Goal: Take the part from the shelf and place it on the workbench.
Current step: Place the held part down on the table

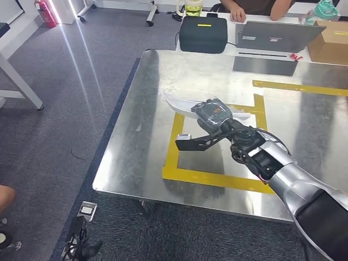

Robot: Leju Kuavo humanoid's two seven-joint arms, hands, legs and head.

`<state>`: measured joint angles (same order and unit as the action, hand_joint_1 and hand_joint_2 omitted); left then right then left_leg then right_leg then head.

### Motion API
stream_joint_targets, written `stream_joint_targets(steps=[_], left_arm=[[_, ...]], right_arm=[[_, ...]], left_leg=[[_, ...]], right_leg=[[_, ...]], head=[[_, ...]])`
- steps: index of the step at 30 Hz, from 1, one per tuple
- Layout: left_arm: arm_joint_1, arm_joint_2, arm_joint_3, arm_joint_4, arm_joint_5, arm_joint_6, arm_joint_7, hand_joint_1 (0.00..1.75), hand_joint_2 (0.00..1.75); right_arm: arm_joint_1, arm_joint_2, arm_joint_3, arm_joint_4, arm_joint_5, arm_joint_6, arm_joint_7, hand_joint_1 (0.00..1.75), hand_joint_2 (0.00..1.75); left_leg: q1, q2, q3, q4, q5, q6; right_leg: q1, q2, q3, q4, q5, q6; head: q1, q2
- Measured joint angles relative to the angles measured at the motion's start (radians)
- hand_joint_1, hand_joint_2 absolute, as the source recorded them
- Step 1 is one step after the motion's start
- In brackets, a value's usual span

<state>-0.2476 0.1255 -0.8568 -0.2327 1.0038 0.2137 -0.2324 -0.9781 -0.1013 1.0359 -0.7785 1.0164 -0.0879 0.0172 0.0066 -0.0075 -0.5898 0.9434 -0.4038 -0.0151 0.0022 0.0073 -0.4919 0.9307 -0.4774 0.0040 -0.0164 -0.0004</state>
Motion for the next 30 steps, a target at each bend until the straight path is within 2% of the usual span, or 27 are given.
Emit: stream_joint_targets(steps=[9, 24, 30], left_arm=[[0.004, 0.001, 0.0, 0.0, 0.001, 0.002, -0.006, 0.0, 1.75], [0.021, 0.007, 0.002, 0.0, 0.012, 0.053, -0.034, 0.0, 1.75], [0.025, 0.011, 0.003, 0.0, 0.009, 0.074, -0.028, 0.0, 1.75]], right_arm=[[0.0, -0.082, 0.012, 0.061, 0.052, 0.034, 0.01, 1.75, 1.75], [0.013, -0.151, 0.009, 0.148, 0.025, 0.038, 0.031, 1.75, 1.75], [0.032, -0.161, -0.009, 0.165, -0.026, 0.014, 0.017, 1.75, 1.75]], left_leg=[[0.0, 0.001, 0.0, 0.0, 0.0, 0.0], [0.0, 0.001, 0.001, 0.0, 0.0, 0.0], [0.0, 0.001, 0.001, 0.0, 0.0, 0.0]], right_leg=[[0.0, 0.002, 0.001, 0.0, 0.0, 0.0], [0.0, 0.001, 0.001, 0.0, 0.0, 0.0], [0.0, 0.001, 0.001, 0.0, 0.0, 0.0]], head=[[0.002, 0.0], [0.002, 0.0], [0.003, 0.0]])
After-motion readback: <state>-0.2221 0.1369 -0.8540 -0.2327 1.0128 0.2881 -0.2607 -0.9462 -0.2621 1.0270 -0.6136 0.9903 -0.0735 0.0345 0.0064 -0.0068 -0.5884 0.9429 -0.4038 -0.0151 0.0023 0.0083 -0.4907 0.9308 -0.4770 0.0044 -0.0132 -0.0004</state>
